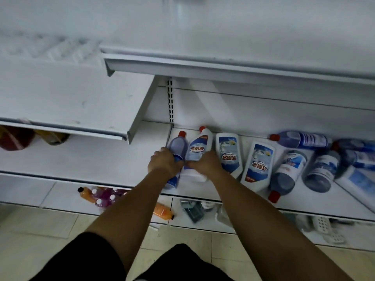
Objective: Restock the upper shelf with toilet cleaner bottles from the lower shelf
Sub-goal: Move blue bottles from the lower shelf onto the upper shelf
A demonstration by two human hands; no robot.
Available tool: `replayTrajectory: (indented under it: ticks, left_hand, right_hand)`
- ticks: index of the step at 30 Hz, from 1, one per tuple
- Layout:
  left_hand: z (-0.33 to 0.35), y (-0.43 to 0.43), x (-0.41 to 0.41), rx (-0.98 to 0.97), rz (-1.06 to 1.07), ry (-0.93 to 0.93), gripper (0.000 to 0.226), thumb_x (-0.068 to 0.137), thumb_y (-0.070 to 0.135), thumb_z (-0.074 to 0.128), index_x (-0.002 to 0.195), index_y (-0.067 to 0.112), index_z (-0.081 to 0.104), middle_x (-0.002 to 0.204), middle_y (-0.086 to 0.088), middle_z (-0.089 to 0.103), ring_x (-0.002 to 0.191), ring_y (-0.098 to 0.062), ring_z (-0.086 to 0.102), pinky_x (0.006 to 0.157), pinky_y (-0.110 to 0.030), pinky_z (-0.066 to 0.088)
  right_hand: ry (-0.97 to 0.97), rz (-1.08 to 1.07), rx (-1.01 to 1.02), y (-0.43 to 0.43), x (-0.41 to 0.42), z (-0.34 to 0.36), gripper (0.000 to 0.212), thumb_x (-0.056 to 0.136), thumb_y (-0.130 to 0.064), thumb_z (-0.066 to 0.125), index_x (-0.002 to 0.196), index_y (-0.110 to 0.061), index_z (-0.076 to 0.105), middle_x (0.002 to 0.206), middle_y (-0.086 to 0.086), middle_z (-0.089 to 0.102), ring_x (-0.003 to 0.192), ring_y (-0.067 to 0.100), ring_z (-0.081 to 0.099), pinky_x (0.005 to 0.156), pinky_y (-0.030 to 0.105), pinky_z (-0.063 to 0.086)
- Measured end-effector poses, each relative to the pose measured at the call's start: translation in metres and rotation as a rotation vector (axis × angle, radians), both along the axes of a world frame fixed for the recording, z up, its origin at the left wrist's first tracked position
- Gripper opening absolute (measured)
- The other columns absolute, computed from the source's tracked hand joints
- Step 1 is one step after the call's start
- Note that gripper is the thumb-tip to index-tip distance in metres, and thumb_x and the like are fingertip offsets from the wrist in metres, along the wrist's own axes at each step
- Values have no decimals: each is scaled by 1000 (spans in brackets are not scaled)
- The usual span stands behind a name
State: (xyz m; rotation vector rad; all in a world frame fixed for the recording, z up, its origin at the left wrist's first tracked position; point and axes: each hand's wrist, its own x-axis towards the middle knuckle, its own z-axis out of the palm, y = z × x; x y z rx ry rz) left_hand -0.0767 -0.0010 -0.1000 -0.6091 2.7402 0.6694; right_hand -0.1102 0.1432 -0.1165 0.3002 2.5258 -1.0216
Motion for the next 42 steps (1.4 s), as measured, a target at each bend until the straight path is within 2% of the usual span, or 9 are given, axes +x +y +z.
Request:
replayTrajectory:
  ticks: [3,5,10,14,21,26,31,37,42]
  left_hand:
    - [-3,4,2,-13,26,57,65,81,47,71,125,7,45,122,-16,57,113,-33,56,92,-40,50]
    - [-3,4,4,19,41,83,63,82,43,72,124,5,45,122,-18,57,113,-34,56,94,-42,51]
    - [5,4,6,320,129,204,56,85,31,71,122,3,40,122,-19,51,106,-36,58,84,-40,52]
    - [22,-10,9,740,248,166,52,86,29,70,120,5,39,115,-18,60,94,-28,65,75,-39,57]
    - [65,-10,42,1183,291,93,29,87,13,70,112,2,58,94,-18,70,74,-27,71,57,-32,59]
    - [83,3,69,1303,236,132,49,87,13,69,129,16,46,108,-18,69,83,-30,72,66,-39,59]
    - [108,26,105,1320,185,189,39,93,16,61,126,19,40,102,-16,67,71,-24,72,56,-33,58]
    - [132,56,153,1307,200,298,33,96,30,58,125,26,44,101,-13,68,72,-22,73,58,-34,59]
    - [156,82,191,1308,203,428,26,97,23,56,121,22,48,95,-12,68,67,-19,71,58,-31,60]
  right_hand:
    - [-26,-48,-87,4,-7,-9,121,14,-58,82,124,-17,53,112,3,66,101,23,65,90,42,56]
    - [-49,-75,-143,4,-3,-3,120,8,-49,82,120,-15,54,108,4,66,97,22,66,87,42,58]
    - [-116,-59,-235,9,18,28,55,53,-21,91,97,-13,60,97,6,68,89,23,66,83,36,56]
    - [-78,-77,-342,22,35,29,65,59,-29,91,116,-13,62,108,7,71,93,22,69,86,39,57]
    - [24,-230,-652,36,71,59,35,80,-30,79,109,-25,60,108,3,72,92,19,72,85,42,59]
    - [127,-183,-604,46,91,87,35,83,-18,75,109,-24,54,101,-2,68,84,11,66,68,27,53]
    - [208,-134,-618,64,122,105,37,81,-27,79,108,-28,54,104,-3,69,88,13,70,78,34,58]
    - [282,-73,-671,93,166,130,40,82,-22,77,114,-22,53,98,-8,68,75,-1,68,55,14,51]
    - [355,-18,-693,116,202,149,41,81,-21,78,114,-22,53,98,-11,68,74,-3,69,56,14,52]
